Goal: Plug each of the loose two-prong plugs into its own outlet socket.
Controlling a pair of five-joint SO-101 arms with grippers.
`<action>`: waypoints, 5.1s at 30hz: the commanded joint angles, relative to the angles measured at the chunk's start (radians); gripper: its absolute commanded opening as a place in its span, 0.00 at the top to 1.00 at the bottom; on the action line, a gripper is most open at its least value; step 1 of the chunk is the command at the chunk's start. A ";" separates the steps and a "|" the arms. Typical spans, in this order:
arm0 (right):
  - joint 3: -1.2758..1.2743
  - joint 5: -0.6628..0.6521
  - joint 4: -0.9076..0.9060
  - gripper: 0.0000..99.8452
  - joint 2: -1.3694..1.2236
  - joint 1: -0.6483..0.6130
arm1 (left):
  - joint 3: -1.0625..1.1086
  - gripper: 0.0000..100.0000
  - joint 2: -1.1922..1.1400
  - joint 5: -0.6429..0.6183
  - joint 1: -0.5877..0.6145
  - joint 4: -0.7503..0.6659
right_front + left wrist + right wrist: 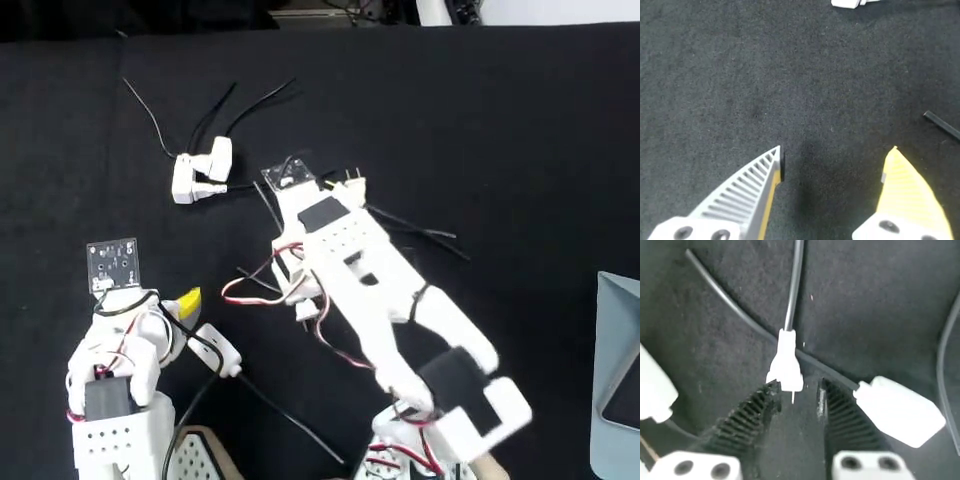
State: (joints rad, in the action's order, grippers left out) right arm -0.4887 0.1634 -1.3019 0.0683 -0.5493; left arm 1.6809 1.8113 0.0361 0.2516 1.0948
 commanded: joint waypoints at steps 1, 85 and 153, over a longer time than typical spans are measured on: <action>-0.005 -0.006 -0.029 0.88 0.061 -0.052 | 0.019 0.68 0.002 -0.006 -0.005 0.012; -0.472 0.003 0.339 0.99 0.926 0.324 | -0.209 0.68 0.008 0.000 -0.101 0.060; -0.677 0.238 0.580 0.99 1.148 0.608 | -1.010 0.65 -1.633 0.571 -0.579 -0.727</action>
State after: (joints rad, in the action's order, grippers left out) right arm -1.1715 0.3905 -0.7434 1.2006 0.0460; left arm 0.7449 0.2647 0.5869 -0.2839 0.4918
